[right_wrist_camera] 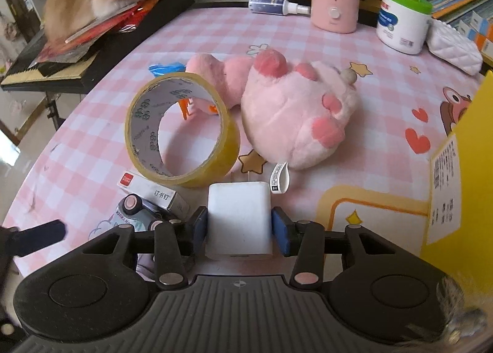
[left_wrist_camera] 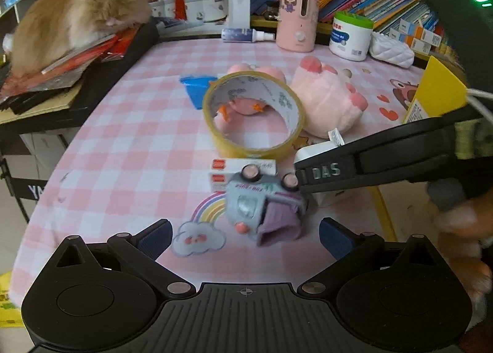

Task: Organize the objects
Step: 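Grasp the grey toy truck with the left tool while the right tool grasps the white charger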

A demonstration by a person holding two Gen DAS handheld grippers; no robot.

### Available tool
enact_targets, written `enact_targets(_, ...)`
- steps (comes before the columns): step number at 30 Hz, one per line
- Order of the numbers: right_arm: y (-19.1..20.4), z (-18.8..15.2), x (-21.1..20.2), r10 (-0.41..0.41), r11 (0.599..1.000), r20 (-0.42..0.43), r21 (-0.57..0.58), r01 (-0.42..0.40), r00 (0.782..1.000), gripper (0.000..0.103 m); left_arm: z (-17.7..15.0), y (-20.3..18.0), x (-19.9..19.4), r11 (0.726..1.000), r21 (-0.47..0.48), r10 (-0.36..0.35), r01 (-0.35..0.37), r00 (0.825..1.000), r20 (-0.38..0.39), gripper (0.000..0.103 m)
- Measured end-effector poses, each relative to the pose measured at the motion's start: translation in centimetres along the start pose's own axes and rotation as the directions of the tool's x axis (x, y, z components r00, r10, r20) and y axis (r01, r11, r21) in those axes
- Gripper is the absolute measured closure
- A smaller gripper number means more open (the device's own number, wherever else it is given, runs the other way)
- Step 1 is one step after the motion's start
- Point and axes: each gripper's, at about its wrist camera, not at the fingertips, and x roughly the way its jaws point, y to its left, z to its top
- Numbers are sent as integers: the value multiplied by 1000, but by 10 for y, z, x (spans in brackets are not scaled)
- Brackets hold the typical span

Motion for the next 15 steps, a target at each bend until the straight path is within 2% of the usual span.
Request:
enact_targets(2,-4,0,-6,-10,1000,14,14,10,1000,61,3,-4,4,1000,11,3,-3,1000,12,2)
enact_targets(5,-10,1,-24,-25,999,73,27,23,997,61,7,-9,13,1000,18,10,-10,1000,-5,9)
enact_targets(8,-17,2,-39,-45,998,113,39,40,993,61,9,-11,22,1000,5,5,-5,999,-36,29)
enact_targets(9,-19,2,-43,-47,998,119,44,42,992,61,9,-11,23,1000,0,1,-1,999,-42,39)
enact_targets(15,-28,-7,-54,-57,996,122,77,48,991,61,11,-5,11,999,-48,-9,8,999,-34,41)
